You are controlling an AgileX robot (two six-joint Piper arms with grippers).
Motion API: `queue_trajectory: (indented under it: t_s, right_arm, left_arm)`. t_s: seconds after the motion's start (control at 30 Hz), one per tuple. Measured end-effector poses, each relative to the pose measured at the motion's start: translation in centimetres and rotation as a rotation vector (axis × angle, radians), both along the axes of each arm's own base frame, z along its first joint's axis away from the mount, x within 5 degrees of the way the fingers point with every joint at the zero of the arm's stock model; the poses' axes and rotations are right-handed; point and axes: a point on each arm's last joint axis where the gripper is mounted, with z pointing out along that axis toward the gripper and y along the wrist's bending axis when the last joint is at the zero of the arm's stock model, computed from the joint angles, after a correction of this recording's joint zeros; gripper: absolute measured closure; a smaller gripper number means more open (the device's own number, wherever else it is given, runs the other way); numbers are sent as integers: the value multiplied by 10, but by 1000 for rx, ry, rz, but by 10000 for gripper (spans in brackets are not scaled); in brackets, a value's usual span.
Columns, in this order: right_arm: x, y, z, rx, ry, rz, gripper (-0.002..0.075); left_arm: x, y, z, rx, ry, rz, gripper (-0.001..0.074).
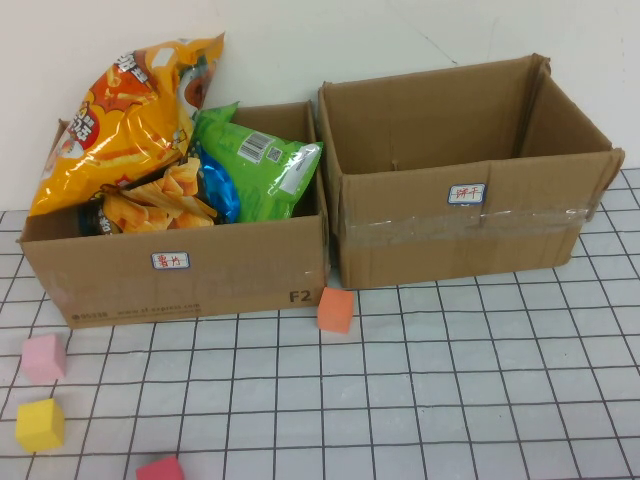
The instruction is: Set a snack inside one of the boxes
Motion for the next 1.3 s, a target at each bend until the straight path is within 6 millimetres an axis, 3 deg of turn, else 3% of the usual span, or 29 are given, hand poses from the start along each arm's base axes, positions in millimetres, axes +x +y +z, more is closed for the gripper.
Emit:
queue_trajectory:
  t_s: [0.87,1.1,1.3]
  right_arm:
    - [0,-6,1,-43,-58,-25,725]
    - [-1,-25,-2,39,-124,-332,725]
    - [0,-37,-44,123,-206,-612,725]
  left_arm:
    - [0,0,0,1,0,-1,736]
    - [0,0,0,5,-1,-2,736]
    - [0,0,0,6,0,-3,736]
